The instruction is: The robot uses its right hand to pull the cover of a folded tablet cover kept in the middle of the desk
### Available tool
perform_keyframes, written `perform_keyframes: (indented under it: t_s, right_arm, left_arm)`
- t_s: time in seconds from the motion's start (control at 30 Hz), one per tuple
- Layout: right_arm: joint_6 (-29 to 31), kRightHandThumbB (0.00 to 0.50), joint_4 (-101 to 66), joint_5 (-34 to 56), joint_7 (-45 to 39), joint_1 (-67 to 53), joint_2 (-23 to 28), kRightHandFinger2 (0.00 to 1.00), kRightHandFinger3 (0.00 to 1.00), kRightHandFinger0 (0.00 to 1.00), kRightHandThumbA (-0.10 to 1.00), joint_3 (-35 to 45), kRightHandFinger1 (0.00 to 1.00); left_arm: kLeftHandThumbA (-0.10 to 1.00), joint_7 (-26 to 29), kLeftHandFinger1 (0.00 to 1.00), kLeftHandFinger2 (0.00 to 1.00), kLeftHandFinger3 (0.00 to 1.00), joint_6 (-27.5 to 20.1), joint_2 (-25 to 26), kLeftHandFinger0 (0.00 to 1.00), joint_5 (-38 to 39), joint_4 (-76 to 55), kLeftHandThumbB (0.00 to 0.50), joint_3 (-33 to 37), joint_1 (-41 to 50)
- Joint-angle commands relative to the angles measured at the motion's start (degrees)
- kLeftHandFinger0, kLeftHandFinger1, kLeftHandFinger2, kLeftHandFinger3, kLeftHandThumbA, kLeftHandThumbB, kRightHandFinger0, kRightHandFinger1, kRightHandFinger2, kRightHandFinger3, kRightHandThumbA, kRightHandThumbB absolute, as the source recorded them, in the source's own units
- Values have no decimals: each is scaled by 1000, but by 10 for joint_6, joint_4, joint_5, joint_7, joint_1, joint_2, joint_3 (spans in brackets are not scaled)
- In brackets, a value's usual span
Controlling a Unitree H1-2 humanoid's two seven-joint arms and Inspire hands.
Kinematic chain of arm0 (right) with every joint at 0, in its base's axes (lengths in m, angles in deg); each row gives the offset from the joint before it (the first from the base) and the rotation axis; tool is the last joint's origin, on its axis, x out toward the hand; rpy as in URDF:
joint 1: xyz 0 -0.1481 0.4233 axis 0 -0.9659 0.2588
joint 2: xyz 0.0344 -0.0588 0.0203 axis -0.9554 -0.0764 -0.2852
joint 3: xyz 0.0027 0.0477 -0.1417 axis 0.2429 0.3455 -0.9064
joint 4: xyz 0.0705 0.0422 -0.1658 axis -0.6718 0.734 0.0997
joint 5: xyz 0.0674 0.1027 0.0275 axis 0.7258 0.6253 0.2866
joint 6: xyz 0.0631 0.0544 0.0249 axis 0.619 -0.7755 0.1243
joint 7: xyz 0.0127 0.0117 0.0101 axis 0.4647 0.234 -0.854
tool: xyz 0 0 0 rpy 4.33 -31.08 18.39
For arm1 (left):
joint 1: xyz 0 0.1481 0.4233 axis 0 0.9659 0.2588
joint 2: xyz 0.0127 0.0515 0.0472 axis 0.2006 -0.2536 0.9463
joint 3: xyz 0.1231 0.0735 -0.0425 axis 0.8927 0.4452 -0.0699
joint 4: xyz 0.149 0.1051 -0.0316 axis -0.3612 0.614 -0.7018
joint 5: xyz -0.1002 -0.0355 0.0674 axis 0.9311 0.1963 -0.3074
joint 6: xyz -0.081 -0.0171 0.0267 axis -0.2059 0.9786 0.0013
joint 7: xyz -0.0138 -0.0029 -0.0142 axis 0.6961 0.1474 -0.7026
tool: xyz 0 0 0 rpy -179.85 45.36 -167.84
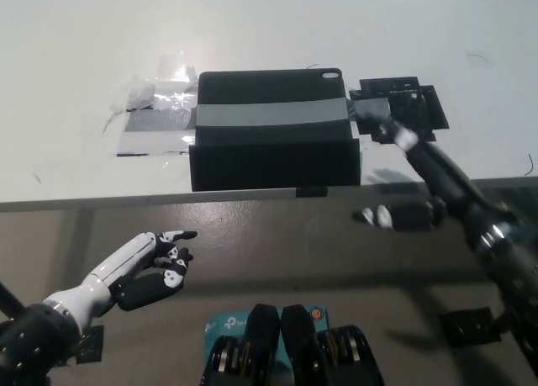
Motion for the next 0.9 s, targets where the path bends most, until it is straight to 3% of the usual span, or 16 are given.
perform_keyframes:
  t_s: [0.0, 0.2, 0.33, 0.43, 0.6, 0.87]
  right_arm:
    - [-18, 500, 13, -64, -6, 79, -25, 1000, 1000, 1000, 1000, -21, 1000]
    - [2, 500, 89, -80, -3, 144, -76, 1000, 1000, 1000, 983, -52, 1000]
    - [38, 500, 152, -94, 5, 165, -101, 1000, 1000, 1000, 945, -73, 1000]
    - [78, 500, 226, -116, 4, 186, -102, 1000, 1000, 1000, 1000, -101, 1000]
    - [58, 500, 318, -138, -21, 216, -105, 1000, 1000, 1000, 1000, -138, 1000]
    - [73, 500, 450, -170, -4, 233, -104, 1000, 1000, 1000, 1000, -162, 1000]
  left_arm:
    - [1000, -15, 801, 926, 1000, 11, 4, 763, -10, -19, 128, -9, -10]
    - [1000, -22, 813, 936, 1000, 11, 1, 795, -17, -16, 144, -11, -10]
    - [1000, -22, 796, 913, 1000, 11, -4, 782, -20, -18, 119, -15, -8]
    - [1000, -25, 793, 909, 1000, 11, -6, 775, -20, -16, 119, -18, -7]
    - [1000, -30, 805, 933, 1000, 11, -6, 789, -23, -13, 121, -18, -9]
    - [1000, -40, 792, 919, 1000, 11, -5, 769, -31, -16, 129, -19, -7]
